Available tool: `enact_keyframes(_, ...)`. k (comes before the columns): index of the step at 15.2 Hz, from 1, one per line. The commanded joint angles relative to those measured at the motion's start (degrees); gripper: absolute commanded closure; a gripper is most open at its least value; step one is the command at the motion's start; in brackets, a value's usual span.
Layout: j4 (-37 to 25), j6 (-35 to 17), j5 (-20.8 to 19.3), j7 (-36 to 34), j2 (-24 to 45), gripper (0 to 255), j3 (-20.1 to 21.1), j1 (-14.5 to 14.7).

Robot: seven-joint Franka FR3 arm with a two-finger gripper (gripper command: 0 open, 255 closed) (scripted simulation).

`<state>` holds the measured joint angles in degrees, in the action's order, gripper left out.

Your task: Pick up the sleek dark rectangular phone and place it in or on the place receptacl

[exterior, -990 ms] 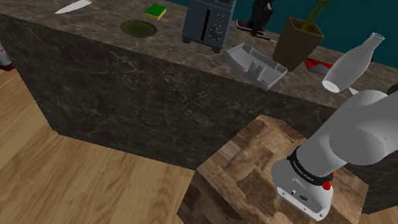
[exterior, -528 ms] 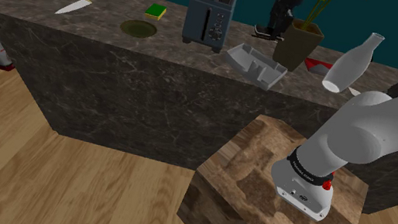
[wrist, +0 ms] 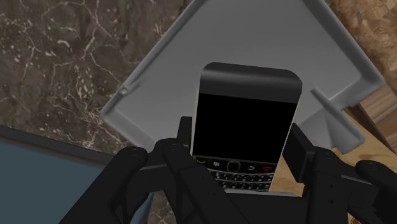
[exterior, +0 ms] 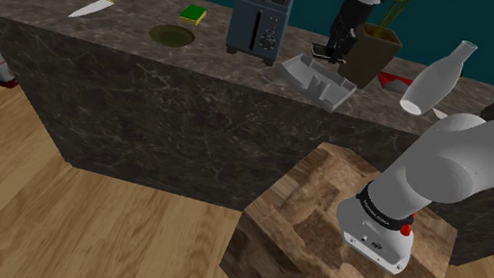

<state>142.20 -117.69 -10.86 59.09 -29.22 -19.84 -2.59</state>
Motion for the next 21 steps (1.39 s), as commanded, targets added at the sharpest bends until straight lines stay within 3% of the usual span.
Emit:
enact_keyframes(1,1.14,-1.87,-0.07,0.01,0.71,255,-0.29,0.02)
enact_keyframes(4,3.03,-4.76,-0.24,0.04,1.71,255,-0.76,0.00)
enact_keyframes(12,3.03,-4.76,-0.24,0.04,1.71,255,-0.76,0.00)
enact_keyframes(13,3.03,-4.76,-0.24,0.04,1.71,0,-0.76,0.00)
enact_keyframes(18,3.03,-4.76,-0.24,0.04,1.71,0,-0.76,0.00)
enact_keyframes(21,-0.95,1.67,0.06,-0.09,-0.74,0,0.32,0.00)
